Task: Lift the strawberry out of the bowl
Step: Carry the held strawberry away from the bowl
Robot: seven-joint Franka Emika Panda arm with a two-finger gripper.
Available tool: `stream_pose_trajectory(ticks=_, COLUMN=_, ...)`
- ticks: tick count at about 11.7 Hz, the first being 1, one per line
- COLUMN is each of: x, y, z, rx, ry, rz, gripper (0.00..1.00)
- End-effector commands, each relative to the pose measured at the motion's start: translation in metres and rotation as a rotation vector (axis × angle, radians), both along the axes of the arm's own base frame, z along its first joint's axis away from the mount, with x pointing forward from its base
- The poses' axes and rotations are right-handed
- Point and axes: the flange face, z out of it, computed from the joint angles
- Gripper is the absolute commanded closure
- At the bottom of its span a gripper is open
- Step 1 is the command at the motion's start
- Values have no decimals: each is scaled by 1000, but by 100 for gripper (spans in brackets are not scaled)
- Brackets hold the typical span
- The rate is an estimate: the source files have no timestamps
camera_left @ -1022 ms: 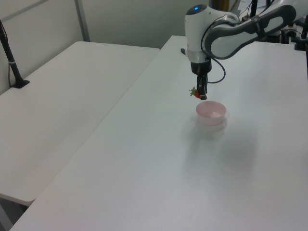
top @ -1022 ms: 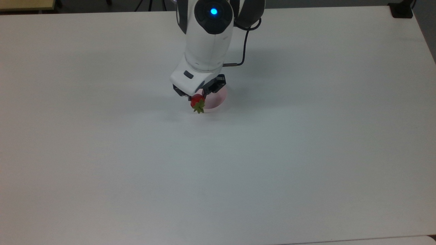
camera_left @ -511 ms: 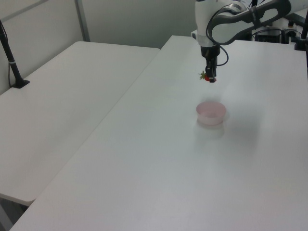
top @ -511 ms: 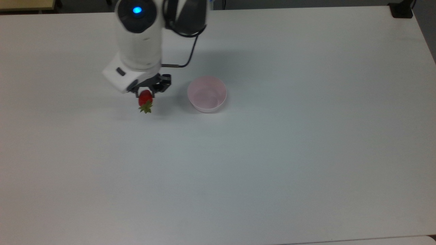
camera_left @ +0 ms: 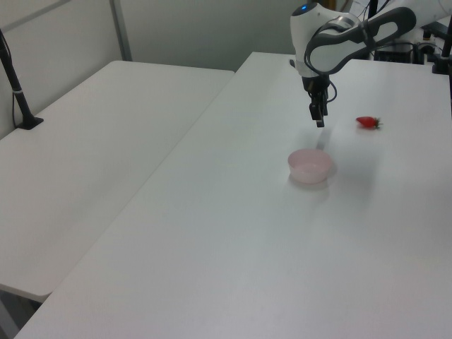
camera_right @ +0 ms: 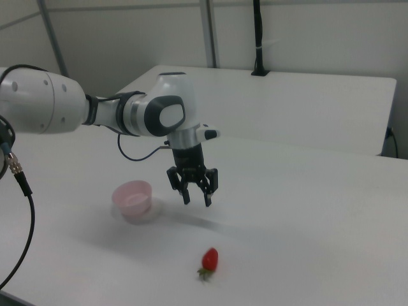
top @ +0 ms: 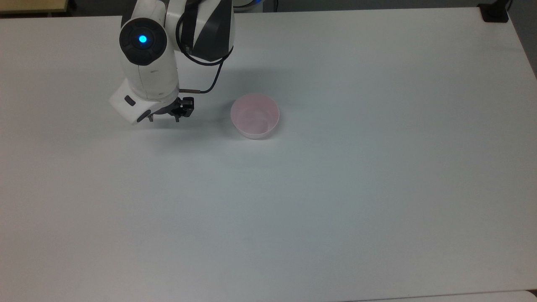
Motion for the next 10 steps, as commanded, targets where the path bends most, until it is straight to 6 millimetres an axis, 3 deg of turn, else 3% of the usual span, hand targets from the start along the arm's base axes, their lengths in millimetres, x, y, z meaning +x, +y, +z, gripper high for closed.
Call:
stream_pose_trajectory(ticks=1, x=-12, y=20, z=96, rx=27, ry=-163, rz=-54, gripper=0)
stream_pose_trajectory(ticks=3, x=-34, y=33, z=158, rx=41, ry=-215, rz=-144, gripper=0)
stream_pose_trajectory(ticks=5, x=-58, y=54, z=194, rx=57, ry=-191, rz=-184, gripper=0)
stream_pose_trajectory(ticks=7, x=-68, y=70, z=205, rx=58, ry=-172, rz=-201, gripper=0)
stream_pose_trajectory(ticks=10, x=-65, y=67, z=207, rx=61, ry=-184, rz=-218, gripper=0)
